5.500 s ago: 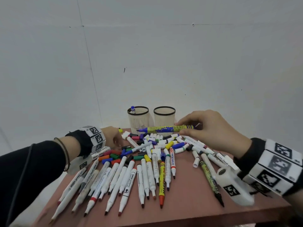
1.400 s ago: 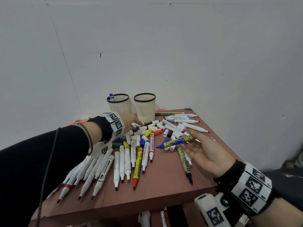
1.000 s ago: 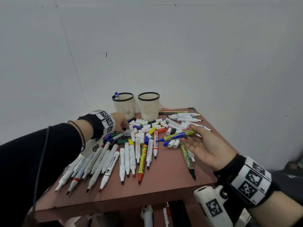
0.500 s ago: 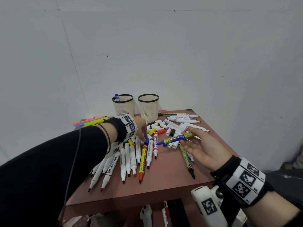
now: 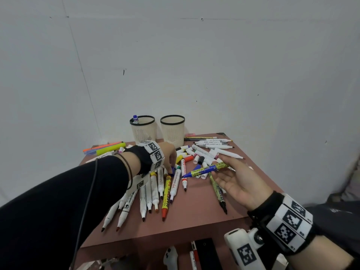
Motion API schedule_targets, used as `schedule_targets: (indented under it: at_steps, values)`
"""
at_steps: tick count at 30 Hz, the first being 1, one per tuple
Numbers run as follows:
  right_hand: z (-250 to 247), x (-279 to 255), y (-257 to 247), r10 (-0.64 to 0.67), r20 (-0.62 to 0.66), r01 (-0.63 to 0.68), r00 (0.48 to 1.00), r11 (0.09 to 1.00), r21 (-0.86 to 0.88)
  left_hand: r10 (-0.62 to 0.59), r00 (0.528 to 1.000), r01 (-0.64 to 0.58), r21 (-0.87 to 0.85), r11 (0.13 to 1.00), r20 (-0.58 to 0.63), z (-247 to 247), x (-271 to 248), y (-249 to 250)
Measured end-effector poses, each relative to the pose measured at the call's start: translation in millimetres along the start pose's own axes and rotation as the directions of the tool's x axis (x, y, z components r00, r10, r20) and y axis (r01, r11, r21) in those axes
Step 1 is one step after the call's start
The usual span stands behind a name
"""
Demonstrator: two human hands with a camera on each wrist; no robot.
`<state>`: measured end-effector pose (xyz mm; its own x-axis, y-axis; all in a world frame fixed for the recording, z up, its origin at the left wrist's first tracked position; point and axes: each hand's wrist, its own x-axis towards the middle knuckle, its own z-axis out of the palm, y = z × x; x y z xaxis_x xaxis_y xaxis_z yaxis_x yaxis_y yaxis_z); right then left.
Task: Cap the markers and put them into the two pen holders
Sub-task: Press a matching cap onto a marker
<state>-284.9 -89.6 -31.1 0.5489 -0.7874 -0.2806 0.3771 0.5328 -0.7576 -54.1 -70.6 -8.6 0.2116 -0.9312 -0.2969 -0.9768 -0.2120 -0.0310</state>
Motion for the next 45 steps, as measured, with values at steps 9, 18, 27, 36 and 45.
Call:
schedule_targets:
  at_steps: [9, 18, 27, 36, 45]
  values:
    - [4.0, -5.7, 6.3, 0.04, -0.017, -0.038, 0.999, 0.996, 0.077, 0.022, 0.994, -0.026, -0.032, 0.999, -0.104, 5.8, -2.1, 0.5]
    - [10.1, -17.2, 4.2, -0.031, 0.018, 0.028, 0.999, 0.991, 0.133, 0.07, 0.949, -0.126, -0.169, 0.978, -0.308, -4.4, -30.9, -4.2]
    - [16.0, -45.4, 9.7, -0.275, 0.162, 0.249, 0.948, 0.955, 0.162, -0.217, 0.717, -0.338, -0.602, 0.723, -0.663, 5.3, -120.1, -10.2]
    - [34.5, -78.0, 24.2, -0.6, 0.155, 0.592, 0.785, 0.8, 0.098, -0.361, 0.723, -0.551, -0.807, 0.213, -0.589, 39.2, -182.6, 17.4]
    - [30.8, -92.1, 23.9, -0.629, 0.213, 0.62, 0.748, 0.776, 0.113, -0.351, 0.7, -0.631, -0.769, 0.105, -0.622, 48.5, -205.6, 33.7]
